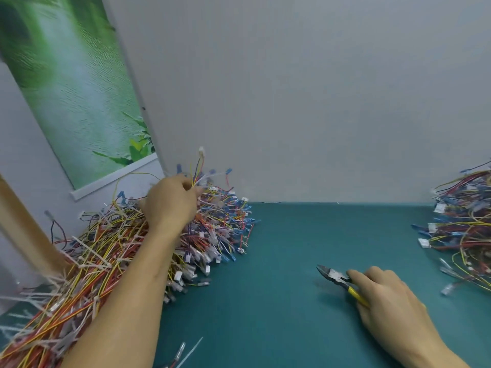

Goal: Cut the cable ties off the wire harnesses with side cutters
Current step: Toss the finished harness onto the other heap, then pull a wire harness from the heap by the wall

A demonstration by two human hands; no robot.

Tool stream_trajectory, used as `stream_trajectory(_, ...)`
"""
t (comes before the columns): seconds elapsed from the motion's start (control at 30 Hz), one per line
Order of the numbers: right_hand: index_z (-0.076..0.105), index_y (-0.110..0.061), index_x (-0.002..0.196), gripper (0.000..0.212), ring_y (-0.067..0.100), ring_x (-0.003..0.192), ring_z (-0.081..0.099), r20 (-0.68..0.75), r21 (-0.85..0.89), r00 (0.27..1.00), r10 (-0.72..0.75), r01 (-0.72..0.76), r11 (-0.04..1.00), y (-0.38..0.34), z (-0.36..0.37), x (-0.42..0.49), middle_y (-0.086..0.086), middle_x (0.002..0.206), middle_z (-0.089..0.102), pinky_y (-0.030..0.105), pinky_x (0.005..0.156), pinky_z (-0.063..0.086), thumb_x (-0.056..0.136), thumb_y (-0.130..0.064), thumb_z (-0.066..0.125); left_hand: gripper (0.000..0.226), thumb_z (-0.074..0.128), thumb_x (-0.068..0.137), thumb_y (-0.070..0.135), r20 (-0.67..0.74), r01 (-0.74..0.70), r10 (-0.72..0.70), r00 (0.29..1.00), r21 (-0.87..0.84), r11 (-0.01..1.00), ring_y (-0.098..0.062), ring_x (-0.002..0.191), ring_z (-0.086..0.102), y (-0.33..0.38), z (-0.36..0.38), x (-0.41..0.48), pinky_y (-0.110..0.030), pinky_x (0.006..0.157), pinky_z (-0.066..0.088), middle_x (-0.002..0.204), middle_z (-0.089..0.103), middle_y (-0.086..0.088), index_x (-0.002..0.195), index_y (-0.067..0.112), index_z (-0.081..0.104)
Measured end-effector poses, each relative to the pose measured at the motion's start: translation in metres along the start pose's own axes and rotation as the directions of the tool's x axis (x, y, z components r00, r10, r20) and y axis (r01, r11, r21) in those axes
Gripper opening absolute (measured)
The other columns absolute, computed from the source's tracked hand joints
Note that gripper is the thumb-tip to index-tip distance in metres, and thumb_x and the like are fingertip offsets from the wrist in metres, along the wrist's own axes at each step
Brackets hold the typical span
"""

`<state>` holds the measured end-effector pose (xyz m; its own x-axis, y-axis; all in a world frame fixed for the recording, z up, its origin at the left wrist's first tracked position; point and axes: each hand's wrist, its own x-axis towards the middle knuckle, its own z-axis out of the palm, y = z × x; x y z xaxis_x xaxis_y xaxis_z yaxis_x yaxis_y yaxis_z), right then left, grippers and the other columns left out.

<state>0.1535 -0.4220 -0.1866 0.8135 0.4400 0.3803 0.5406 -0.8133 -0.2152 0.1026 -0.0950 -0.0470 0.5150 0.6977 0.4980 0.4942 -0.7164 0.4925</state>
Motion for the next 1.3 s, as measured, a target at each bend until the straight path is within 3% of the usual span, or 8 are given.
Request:
stream_trajectory(0.23,0.065,-0.026,0.109,0.019,0.023,0.087,0.050,0.083,-0.023,0.994,0.071,-0.070,0.997,-0.002,-0.002,0.002,-0.005,0.089,0.051,0.029,0.061,0.024,0.093,-0.030,0.055,0.022,0.059,0.089,0.046,0.019,-0.092,0.092,0.996,0.024,0.995,-0.028,0.093,0.056,0.031,0.000,-0.018,-0.041,0.084,0.029,0.080,0.065,0.001,0.086,0.027,0.068)
stream_trajectory(0.37,0.070,-0.020,0.092,0.010,0.027,0.074,0.052,0.092,0.017,0.993,0.074,-0.076,0.997,-0.002,-0.001,0.001,-0.002,0.077,0.053,0.028,0.056,0.023,0.082,-0.020,0.071,0.022,0.056,0.093,0.040,-0.228,-0.248,0.215,0.950,-0.126,0.961,-0.027,0.074,0.054,0.044,-0.013,-0.005,-0.037,0.070,0.038,0.069,0.061,0.002,0.084,0.023,0.066)
stream_trajectory(0.53,0.069,-0.020,0.089,0.008,0.025,0.071,0.049,0.076,0.018,0.995,0.066,-0.067,0.998,0.000,-0.002,0.001,-0.005,0.073,0.043,0.027,0.055,0.019,0.081,-0.019,0.071,0.029,0.052,0.097,0.032,0.006,-0.189,0.189,0.982,-0.034,0.981,-0.033,0.081,0.063,0.061,-0.020,0.005,-0.036,0.067,0.046,0.078,0.067,-0.010,0.084,0.012,0.068)
stream_trajectory(0.7,0.064,-0.023,0.095,0.007,0.024,0.081,0.050,0.088,-0.016,0.994,0.062,-0.061,0.998,0.000,-0.001,0.002,-0.003,0.084,0.052,0.030,0.060,0.027,0.089,-0.024,0.061,0.022,0.051,0.093,0.028,-0.404,-0.503,0.357,0.842,-0.348,0.791,-0.024,0.073,0.065,0.108,-0.042,-0.005,-0.037,0.066,0.051,0.075,0.069,0.003,0.087,0.015,0.068)
stream_trajectory(0.87,0.049,-0.023,0.085,0.010,0.024,0.079,0.046,0.064,0.183,0.969,0.238,-0.246,0.952,-0.001,-0.011,0.009,-0.006,0.079,0.049,0.035,0.062,0.035,0.094,-0.026,0.051,0.020,0.054,0.093,0.025,-0.074,-0.418,0.427,0.901,-0.407,0.812,-0.033,0.085,0.063,0.136,0.006,-0.041,-0.042,0.073,0.049,0.086,0.071,-0.010,0.092,0.014,0.070)
stream_trajectory(0.93,0.048,-0.016,0.072,0.024,0.028,0.066,0.044,0.001,0.502,0.913,0.409,-0.354,0.789,0.006,-0.018,0.017,-0.001,0.064,0.052,0.036,0.055,0.031,0.092,-0.023,0.059,0.021,0.054,0.093,0.027,0.056,-0.370,0.427,0.902,-0.406,0.835,-0.033,0.083,0.062,0.133,0.031,-0.062,-0.041,0.072,0.049,0.083,0.071,-0.009,0.088,0.013,0.068)
stream_trajectory(1.07,0.053,-0.011,0.072,0.023,0.019,0.050,0.040,0.131,0.975,0.789,0.601,-0.211,0.065,0.006,-0.045,0.031,-0.005,0.047,0.045,0.031,0.049,0.035,0.094,-0.017,0.059,0.025,0.051,0.095,0.029,0.144,-0.349,0.432,0.890,-0.395,0.850,-0.034,0.080,0.059,0.126,0.061,-0.096,-0.040,0.069,0.048,0.079,0.069,-0.008,0.085,0.012,0.066)
stream_trajectory(1.3,0.071,-0.005,0.083,0.029,0.014,0.052,0.051,0.262,0.965,0.852,0.453,-0.226,-0.133,-0.007,-0.063,0.037,0.007,0.076,0.071,0.028,0.049,0.044,0.079,-0.034,0.067,0.019,0.049,0.093,0.024,0.076,-0.575,0.635,0.768,-0.354,0.738,-0.027,0.088,0.059,0.161,0.076,-0.149,-0.038,0.077,0.033,0.087,0.069,-0.005,0.092,0.019,0.067)
